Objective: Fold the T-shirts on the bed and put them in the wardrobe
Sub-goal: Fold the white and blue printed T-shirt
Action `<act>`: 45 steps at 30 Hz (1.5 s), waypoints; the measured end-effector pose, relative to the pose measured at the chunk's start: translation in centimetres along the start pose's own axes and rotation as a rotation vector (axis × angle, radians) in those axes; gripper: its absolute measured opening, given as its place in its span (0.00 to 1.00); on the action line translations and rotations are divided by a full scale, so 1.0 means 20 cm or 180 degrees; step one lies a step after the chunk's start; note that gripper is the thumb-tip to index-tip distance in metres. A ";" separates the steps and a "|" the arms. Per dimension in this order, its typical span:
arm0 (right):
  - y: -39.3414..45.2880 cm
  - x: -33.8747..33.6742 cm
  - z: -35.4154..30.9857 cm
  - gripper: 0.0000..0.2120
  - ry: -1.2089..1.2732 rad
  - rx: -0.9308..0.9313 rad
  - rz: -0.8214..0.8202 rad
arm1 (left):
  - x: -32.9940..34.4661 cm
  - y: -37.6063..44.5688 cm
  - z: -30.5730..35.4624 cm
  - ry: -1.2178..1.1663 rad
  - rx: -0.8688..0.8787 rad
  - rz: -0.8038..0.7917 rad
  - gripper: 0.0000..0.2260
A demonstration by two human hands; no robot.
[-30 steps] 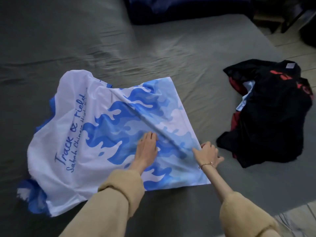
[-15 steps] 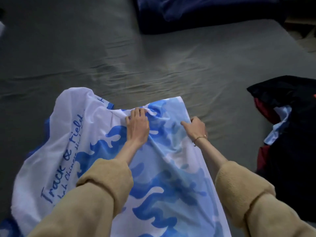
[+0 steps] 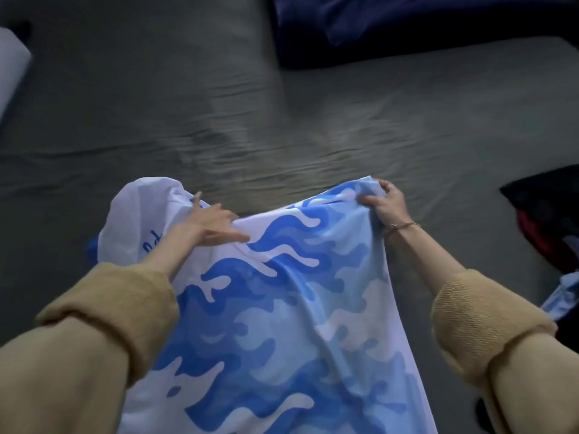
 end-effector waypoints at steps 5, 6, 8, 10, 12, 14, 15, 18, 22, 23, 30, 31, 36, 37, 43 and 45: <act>0.03 -0.02 -0.02 0.17 -0.0026 0.0119 -0.0231 | -0.12 -0.02 -0.08 -0.0884 0.0218 0.0369 0.15; 0.04 0.00 -0.04 0.15 -0.0314 0.0107 -0.0334 | -0.16 -0.02 -0.08 -0.0884 0.0226 0.0486 0.13; 0.06 0.00 -0.07 0.09 -0.1547 0.0163 -0.0281 | -0.19 -0.01 -0.10 -0.0472 0.0125 0.0649 0.11; 0.05 -0.05 -0.12 0.05 -0.2387 0.0273 0.0207 | -0.23 0.00 -0.13 0.0118 -0.0127 0.0719 0.10; 0.06 -0.07 -0.16 0.03 -0.2451 0.0220 0.0534 | -0.25 0.01 -0.13 0.0550 -0.0335 0.0769 0.10; 0.11 -0.07 -0.19 0.04 -0.2447 0.0125 0.0601 | -0.27 0.02 -0.13 0.0708 -0.0435 0.0836 0.13; 0.12 -0.06 -0.21 0.04 -0.2449 0.0129 0.0606 | -0.27 0.04 -0.12 0.0602 -0.0445 0.0850 0.15; 0.15 -0.07 -0.20 0.07 -0.2143 0.0138 0.0754 | -0.24 0.08 -0.18 0.0035 -0.0660 0.0691 0.22; 0.16 -0.06 -0.18 0.08 -0.2036 -0.0136 0.0902 | -0.18 0.10 -0.24 0.0370 -0.0867 0.0799 0.16; 0.16 -0.05 -0.17 0.09 -0.1982 -0.0205 0.0867 | -0.17 0.10 -0.26 0.0327 -0.0960 0.1025 0.15; 0.05 0.12 -0.13 0.24 -0.2444 -0.1179 0.0179 | -0.04 0.10 -0.04 -0.0418 -0.0778 0.2239 0.17; 0.00 0.12 -0.11 0.23 -0.2570 -0.1282 0.0182 | 0.00 0.09 0.03 -0.0413 -0.0626 0.2317 0.19; -0.31 0.26 0.14 0.18 -0.3297 -0.1389 -0.0277 | 0.27 -0.02 0.39 -0.0863 0.0061 0.2538 0.22; -0.40 0.31 0.21 0.20 -0.3516 -0.1430 -0.0380 | 0.34 -0.06 0.46 -0.0901 0.0120 0.2566 0.23; -0.91 0.42 0.61 0.27 -0.4524 -0.1235 -0.0217 | 0.73 -0.28 0.68 -0.1005 0.0148 0.2244 0.25; -1.00 0.33 0.64 0.27 -0.4560 -0.1011 0.0070 | 0.82 -0.35 0.65 -0.1034 0.0060 0.2180 0.24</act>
Point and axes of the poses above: each hand's wrist, its own y-axis towards the middle knuckle, its own x-axis out of the palm, z = x × y, the point moved 7 cm from there along y, towards the middle knuckle, and after that the axes turned 15 degrees about -z, right-handed, at the moved point
